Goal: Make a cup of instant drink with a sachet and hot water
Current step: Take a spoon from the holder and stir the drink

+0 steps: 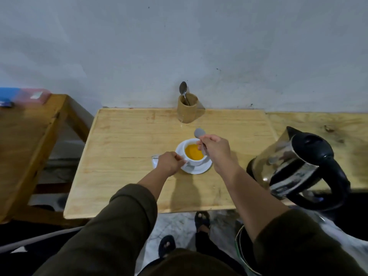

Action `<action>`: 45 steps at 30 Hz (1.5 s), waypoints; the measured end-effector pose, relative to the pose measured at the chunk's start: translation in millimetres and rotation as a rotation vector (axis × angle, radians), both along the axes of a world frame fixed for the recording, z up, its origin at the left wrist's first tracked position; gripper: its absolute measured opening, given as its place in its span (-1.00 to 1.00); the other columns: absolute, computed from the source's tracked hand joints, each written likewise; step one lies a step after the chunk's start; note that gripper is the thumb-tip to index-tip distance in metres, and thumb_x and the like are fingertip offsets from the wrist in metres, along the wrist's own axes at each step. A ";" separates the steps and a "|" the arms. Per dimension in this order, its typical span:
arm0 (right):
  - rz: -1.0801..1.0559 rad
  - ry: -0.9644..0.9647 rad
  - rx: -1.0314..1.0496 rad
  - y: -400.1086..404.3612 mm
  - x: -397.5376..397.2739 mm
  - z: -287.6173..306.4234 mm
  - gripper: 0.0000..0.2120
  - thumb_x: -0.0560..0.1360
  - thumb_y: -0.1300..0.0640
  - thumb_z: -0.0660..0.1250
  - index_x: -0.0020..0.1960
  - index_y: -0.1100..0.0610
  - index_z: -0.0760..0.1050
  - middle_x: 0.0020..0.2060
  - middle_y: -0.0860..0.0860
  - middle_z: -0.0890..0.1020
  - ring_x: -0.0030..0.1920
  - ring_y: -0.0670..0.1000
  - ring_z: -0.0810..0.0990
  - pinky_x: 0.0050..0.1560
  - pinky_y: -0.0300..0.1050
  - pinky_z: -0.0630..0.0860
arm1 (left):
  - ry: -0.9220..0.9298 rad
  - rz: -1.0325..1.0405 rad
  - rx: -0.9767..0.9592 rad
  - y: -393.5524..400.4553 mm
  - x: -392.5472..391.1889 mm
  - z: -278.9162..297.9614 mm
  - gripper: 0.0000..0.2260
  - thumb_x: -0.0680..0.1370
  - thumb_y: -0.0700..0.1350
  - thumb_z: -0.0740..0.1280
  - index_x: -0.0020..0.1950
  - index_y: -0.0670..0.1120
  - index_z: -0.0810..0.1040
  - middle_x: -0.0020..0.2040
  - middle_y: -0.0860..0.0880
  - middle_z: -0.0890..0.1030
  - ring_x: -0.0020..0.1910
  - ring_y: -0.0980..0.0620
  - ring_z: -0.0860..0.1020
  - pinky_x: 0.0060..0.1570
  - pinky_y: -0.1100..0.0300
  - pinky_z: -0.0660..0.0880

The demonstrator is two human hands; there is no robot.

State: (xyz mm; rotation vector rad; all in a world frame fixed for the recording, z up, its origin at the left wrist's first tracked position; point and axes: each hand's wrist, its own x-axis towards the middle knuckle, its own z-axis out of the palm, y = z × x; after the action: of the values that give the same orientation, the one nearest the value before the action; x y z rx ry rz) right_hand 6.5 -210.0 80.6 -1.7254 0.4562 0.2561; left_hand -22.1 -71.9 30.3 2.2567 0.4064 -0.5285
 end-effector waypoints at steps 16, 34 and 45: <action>0.306 -0.085 -0.369 -23.2 -12.1 -14.0 -0.73 0.48 0.05 0.32 -0.20 0.26 0.57 -0.21 0.23 0.71 -0.16 0.17 0.67 -0.05 0.00 0.58 | -0.027 0.112 0.000 -14.7 -4.2 -2.6 -0.71 0.53 -0.02 0.34 0.17 -0.15 0.59 0.16 -0.12 0.64 0.16 -0.09 0.57 0.06 0.15 0.47; 0.519 -0.286 -0.573 -25.6 24.3 -22.4 -0.78 0.59 0.10 0.20 0.06 0.17 0.57 -0.03 0.13 0.70 0.04 0.12 0.61 -0.01 -0.16 0.45 | 0.011 0.271 0.000 -25.9 -7.9 -3.5 -0.71 0.52 -0.02 0.35 0.18 -0.13 0.56 0.20 -0.08 0.61 0.21 -0.05 0.54 0.07 0.22 0.41; 0.657 -0.249 -0.546 -28.0 31.2 -25.1 -0.71 0.58 0.09 0.22 -0.03 0.29 0.59 -0.09 0.19 0.71 -0.02 0.17 0.66 0.10 0.01 0.56 | -0.003 0.361 -0.019 -30.2 -9.9 -7.0 -0.75 0.51 -0.05 0.37 0.14 -0.13 0.58 0.17 -0.09 0.63 0.19 -0.06 0.55 0.05 0.23 0.41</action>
State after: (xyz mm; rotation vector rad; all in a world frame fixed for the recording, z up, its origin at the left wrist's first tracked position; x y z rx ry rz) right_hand 37.8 -237.9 55.5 -2.3769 -0.2713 0.4012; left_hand -32.0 -102.1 23.2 2.0994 0.7842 -0.3384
